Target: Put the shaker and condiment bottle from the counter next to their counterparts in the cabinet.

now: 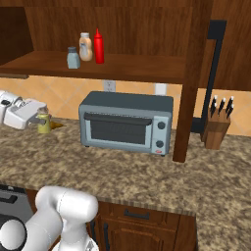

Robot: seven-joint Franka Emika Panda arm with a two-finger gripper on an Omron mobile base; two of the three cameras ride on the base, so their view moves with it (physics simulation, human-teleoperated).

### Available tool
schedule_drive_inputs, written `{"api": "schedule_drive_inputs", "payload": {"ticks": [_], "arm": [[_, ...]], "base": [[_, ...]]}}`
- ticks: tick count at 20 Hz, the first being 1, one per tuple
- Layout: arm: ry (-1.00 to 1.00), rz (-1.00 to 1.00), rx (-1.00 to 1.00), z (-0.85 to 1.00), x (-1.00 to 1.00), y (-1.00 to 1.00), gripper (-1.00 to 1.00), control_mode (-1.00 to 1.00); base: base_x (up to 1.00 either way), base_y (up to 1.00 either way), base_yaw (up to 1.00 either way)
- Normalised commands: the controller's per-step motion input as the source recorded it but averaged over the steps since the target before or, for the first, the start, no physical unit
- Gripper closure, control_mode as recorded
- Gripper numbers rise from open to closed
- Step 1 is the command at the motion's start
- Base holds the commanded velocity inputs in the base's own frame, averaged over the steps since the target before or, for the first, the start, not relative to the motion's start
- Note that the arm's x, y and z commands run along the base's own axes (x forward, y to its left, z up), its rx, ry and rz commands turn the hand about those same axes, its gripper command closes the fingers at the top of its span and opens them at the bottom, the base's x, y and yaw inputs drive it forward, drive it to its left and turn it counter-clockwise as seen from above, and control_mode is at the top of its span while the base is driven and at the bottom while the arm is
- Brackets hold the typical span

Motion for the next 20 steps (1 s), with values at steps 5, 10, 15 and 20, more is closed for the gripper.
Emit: {"api": "schedule_drive_inputs", "payload": {"ticks": [5, 10, 15, 20], "arm": [[-0.09, 0.01, 0.00, 0.72, -0.56, 0.00, 1.00, -1.00], [-0.02, 0.01, 0.03, 0.72, -0.28, -0.32, 1.00, -1.00], [-0.10, 0.07, 0.01, 0.80, -0.34, -0.15, 1.00, -1.00], [-0.12, 0.19, 0.00, 0.57, -0.25, -0.09, 1.00, -1.00]], "base": [[0.00, 0.00, 0.00], [0.00, 0.00, 0.00], [0.00, 0.00, 0.00], [0.00, 0.00, 0.00]]}}
